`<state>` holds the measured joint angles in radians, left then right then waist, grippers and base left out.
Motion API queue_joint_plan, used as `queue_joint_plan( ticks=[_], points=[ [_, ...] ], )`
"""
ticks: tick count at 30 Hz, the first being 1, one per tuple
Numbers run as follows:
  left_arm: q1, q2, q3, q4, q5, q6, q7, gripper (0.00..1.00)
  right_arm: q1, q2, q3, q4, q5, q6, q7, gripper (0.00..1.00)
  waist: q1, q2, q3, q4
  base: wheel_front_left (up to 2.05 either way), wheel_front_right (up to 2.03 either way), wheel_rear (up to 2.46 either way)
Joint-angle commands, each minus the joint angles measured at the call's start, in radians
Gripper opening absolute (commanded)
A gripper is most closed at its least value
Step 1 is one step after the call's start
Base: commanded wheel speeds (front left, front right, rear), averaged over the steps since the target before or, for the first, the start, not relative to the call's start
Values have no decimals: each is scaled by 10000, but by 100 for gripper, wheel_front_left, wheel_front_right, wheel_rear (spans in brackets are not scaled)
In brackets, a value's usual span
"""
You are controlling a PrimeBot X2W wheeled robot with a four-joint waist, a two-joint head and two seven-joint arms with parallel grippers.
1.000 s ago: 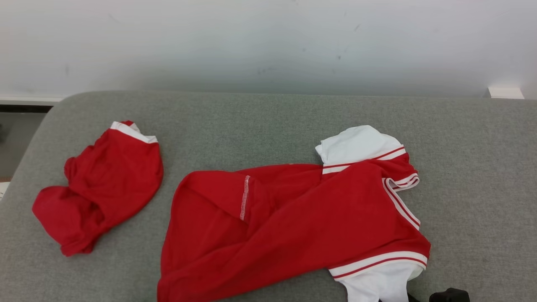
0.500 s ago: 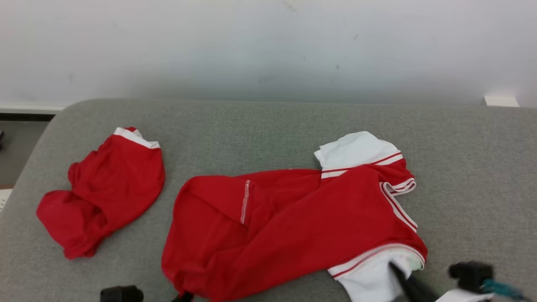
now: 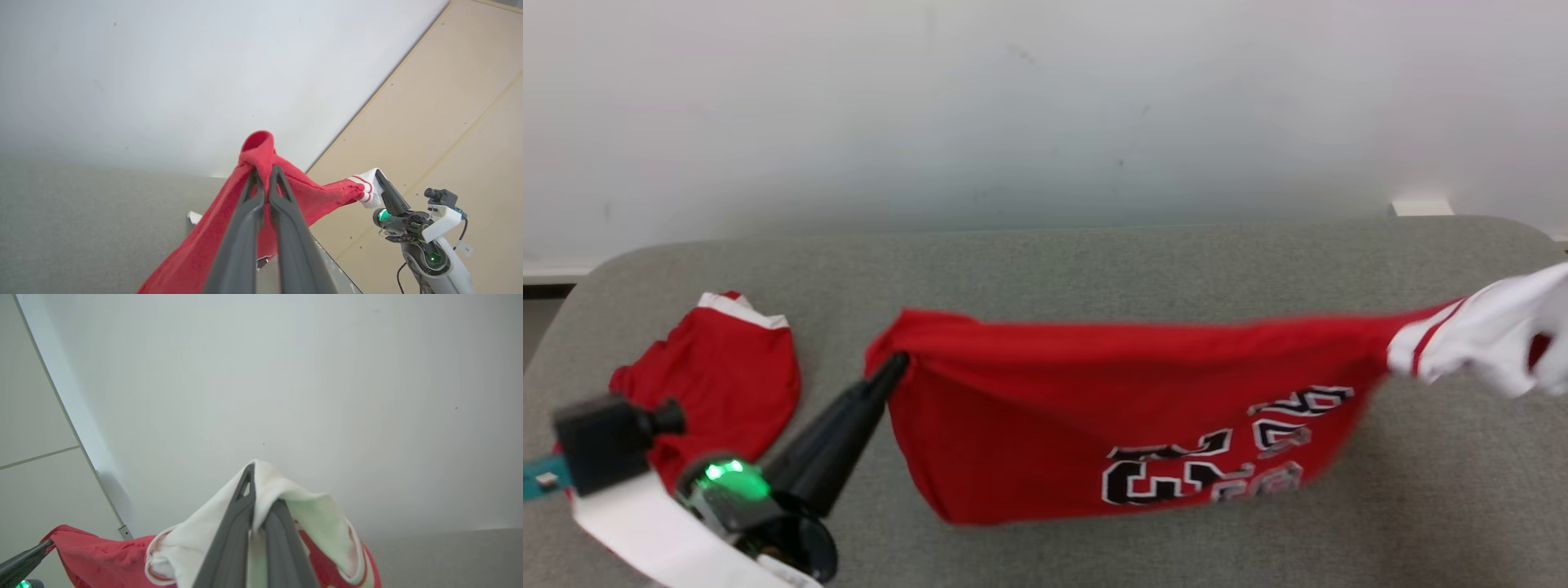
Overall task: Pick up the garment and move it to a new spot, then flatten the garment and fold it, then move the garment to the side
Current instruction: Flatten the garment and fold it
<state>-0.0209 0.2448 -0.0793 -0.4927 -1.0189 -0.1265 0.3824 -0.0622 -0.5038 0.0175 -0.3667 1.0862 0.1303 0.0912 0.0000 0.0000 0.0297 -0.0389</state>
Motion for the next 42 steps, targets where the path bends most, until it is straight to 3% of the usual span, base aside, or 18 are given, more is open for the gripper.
queue_joint_plan(
  ticks=[1,6,10,15,21,24,25,26,27,32,35,37,42],
  points=[
    [-380,118,249,-417,-338,121,128,0,71,-240,-545,-693,267,5,226,0,0,0,-108,-153,0,0,0],
    [-1299,164,653,-1345,-1064,655,533,0,-268,-756,-2435,-1972,904,3,1046,0,0,0,14,-447,0,0,0],
    [-1967,337,762,-1597,-1362,1089,969,0,-817,-918,-3459,-1803,998,0,1924,0,0,0,401,-609,0,0,0],
    [-3216,608,479,-677,-1224,1449,1546,0,-2168,-552,-2912,-859,428,-5,3273,0,0,0,1329,-629,0,0,0],
    [-6014,623,-189,2245,-126,1618,1591,0,-5425,1144,-1798,1625,-1649,-5,4207,0,0,0,2463,-494,0,0,0],
    [-7949,428,-386,4003,861,1731,892,0,-7617,2057,-1746,3042,-3091,-5,3879,0,0,0,3035,-469,0,0,0],
    [-7949,428,-386,4003,861,1731,892,0,-7617,2057,-1746,3042,-3091,-5,3879,0,0,0,3035,-469,0,0,0],
    [-9204,206,-486,5228,1470,1615,129,0,-8888,2565,-1761,4052,-4089,-8,3367,0,0,0,3364,-510,0,0,0],
    [-9204,206,-486,5228,1470,1615,129,0,-8888,2565,-1761,4052,-4089,-8,3367,0,0,0,3364,-510,0,0,0],
    [-11677,-84,-920,7669,3227,1008,-2507,0,-11329,3399,-1844,5709,-5857,-9,1335,0,0,0,3967,-653,0,0,0],
    [-12233,-292,-1182,8737,3731,622,-3805,0,-11361,3650,-1502,6271,-5861,-9,753,0,0,0,4071,-726,0,0,0],
    [-12075,-363,-1331,9322,3883,401,-4534,0,-10800,3439,-1043,6422,-5728,-9,562,0,0,0,4022,-758,0,0,0],
    [-10125,-78,-1912,10195,4371,111,-6074,0,-8166,2998,116,6304,-5059,-8,127,0,0,0,3684,-907,0,0,0]
  ],
)
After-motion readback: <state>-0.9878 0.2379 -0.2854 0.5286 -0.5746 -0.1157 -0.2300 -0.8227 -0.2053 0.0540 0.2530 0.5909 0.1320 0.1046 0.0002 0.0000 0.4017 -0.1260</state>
